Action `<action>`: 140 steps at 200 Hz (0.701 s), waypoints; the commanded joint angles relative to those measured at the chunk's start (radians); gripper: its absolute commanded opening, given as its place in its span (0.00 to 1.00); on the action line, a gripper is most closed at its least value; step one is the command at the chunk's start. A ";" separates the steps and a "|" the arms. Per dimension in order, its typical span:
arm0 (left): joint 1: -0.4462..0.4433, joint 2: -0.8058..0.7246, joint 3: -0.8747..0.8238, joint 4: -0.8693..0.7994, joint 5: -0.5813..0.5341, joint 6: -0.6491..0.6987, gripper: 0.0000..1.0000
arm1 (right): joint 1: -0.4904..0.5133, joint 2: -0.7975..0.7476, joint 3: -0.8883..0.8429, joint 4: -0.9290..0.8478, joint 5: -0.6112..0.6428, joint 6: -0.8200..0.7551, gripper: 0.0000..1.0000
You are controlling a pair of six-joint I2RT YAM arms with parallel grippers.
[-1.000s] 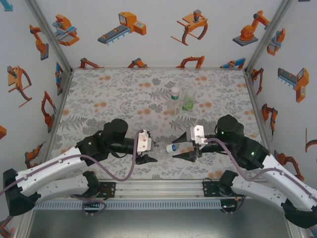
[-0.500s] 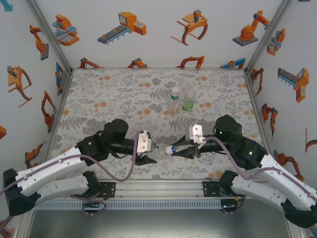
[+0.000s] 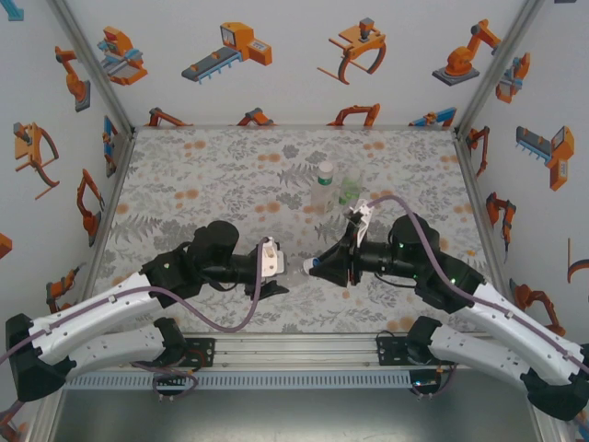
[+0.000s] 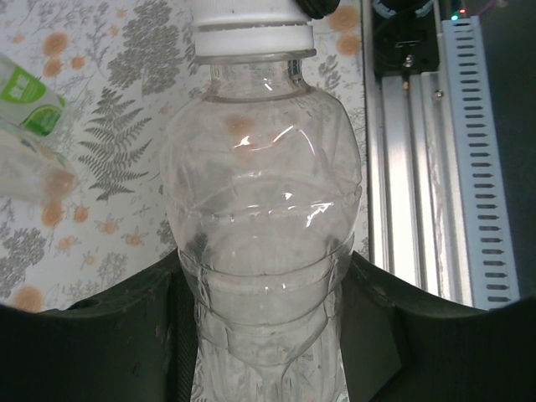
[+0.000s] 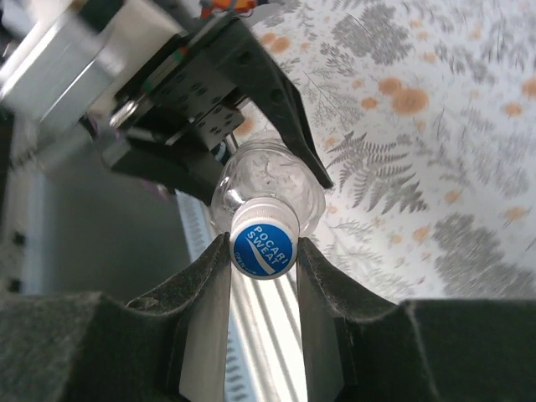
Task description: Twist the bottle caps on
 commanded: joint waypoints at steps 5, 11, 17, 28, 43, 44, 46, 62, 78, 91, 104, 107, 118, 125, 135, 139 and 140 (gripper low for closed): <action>-0.009 -0.008 0.009 0.065 -0.001 0.002 0.00 | 0.001 0.033 0.029 -0.083 0.292 0.439 0.00; -0.009 -0.008 0.006 0.069 -0.008 0.002 0.00 | 0.001 0.034 0.023 -0.092 0.317 0.496 0.00; -0.009 -0.007 0.005 0.073 -0.015 0.003 0.00 | 0.001 0.032 0.012 -0.095 0.343 0.555 0.00; -0.009 -0.004 0.002 0.082 -0.026 0.003 0.00 | 0.000 0.023 -0.012 -0.097 0.385 0.666 0.00; -0.009 -0.001 0.004 0.091 -0.032 0.002 0.00 | 0.001 0.006 -0.041 -0.105 0.435 0.777 0.00; -0.008 0.000 0.004 0.091 -0.032 0.002 0.00 | 0.001 0.005 -0.043 -0.104 0.436 0.781 0.00; -0.009 0.001 0.003 0.091 -0.032 0.001 0.00 | 0.001 0.003 -0.046 -0.102 0.441 0.789 0.00; -0.009 0.008 0.005 0.093 -0.032 0.001 0.00 | 0.001 -0.002 -0.049 -0.089 0.455 0.802 0.00; -0.009 0.012 0.004 0.095 -0.028 -0.003 0.00 | 0.001 0.003 -0.030 -0.088 0.451 0.763 0.00; -0.009 0.014 0.005 0.092 -0.027 -0.002 0.00 | 0.001 0.010 -0.013 -0.082 0.434 0.726 0.00; -0.009 0.016 0.006 0.089 -0.027 -0.003 0.00 | 0.001 0.017 0.005 -0.087 0.421 0.685 0.00; -0.009 0.016 0.006 0.089 -0.027 -0.003 0.00 | 0.001 0.017 0.008 -0.087 0.416 0.675 0.00; -0.008 0.018 0.008 0.088 -0.028 -0.001 0.00 | 0.000 0.022 0.017 -0.068 0.388 0.621 0.00; -0.009 0.016 0.010 0.088 -0.029 -0.002 0.00 | 0.001 0.023 0.027 -0.062 0.369 0.588 0.00; -0.009 0.018 0.011 0.083 -0.026 -0.001 0.00 | 0.001 0.025 0.043 -0.062 0.342 0.532 0.13; -0.009 0.019 0.012 0.082 -0.025 -0.002 0.00 | 0.001 0.026 0.050 -0.062 0.330 0.505 0.19; -0.009 0.020 0.012 0.081 -0.025 -0.001 0.00 | 0.001 0.026 0.052 -0.062 0.328 0.498 0.21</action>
